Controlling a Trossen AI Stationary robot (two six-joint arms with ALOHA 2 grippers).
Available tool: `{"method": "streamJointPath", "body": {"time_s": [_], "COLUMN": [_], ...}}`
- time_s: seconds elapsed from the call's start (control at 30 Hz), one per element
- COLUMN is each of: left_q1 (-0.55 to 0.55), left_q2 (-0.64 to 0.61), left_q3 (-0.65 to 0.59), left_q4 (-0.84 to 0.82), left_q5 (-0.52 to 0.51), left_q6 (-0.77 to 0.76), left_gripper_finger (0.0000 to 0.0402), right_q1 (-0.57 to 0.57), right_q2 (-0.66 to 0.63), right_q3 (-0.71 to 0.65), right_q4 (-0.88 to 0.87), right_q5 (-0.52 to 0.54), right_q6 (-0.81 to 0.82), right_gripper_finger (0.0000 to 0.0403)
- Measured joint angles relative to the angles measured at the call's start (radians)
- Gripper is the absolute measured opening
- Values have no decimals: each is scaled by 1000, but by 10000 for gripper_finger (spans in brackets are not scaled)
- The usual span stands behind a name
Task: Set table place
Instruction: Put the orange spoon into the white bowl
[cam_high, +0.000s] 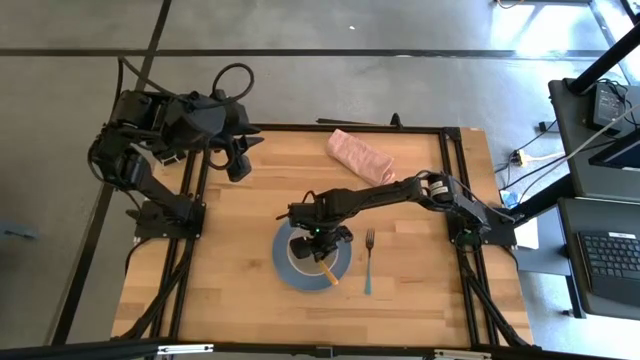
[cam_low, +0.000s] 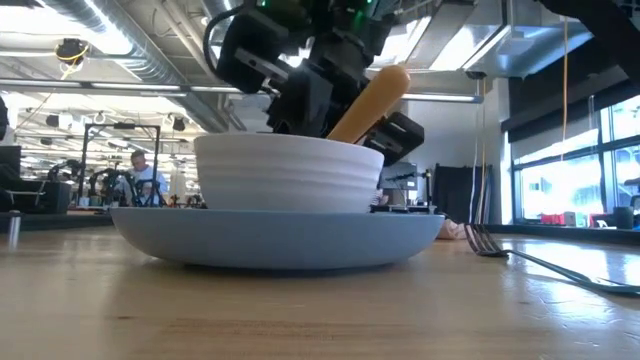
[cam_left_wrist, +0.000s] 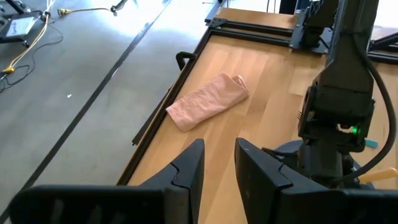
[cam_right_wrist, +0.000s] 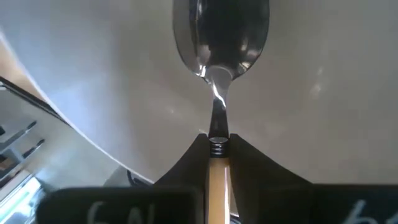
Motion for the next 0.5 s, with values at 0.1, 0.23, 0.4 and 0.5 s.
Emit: {"method": "streamJointPath", "body": {"time_s": [0.1,0.23,0.4,0.5], "left_q1": [0,0,-1,-1], "left_q2": [0,0,0,0], "left_q3": [0,0,0,0], "left_q4": [0,0,0,0], "left_q5": [1,58,195,238], "left_q6": [-1,18,79,81], "left_gripper_finger": [82,82,82,82], "right_q1": [-1,-1,-2,-3], "right_q2": [0,0,3,3], "right_q3": [0,0,0,0], "right_q4": [9,15,15,21], "right_q5": [20,28,71,72], "right_q6": [0,0,0,0], "right_gripper_finger": [42,60,94,99]}}
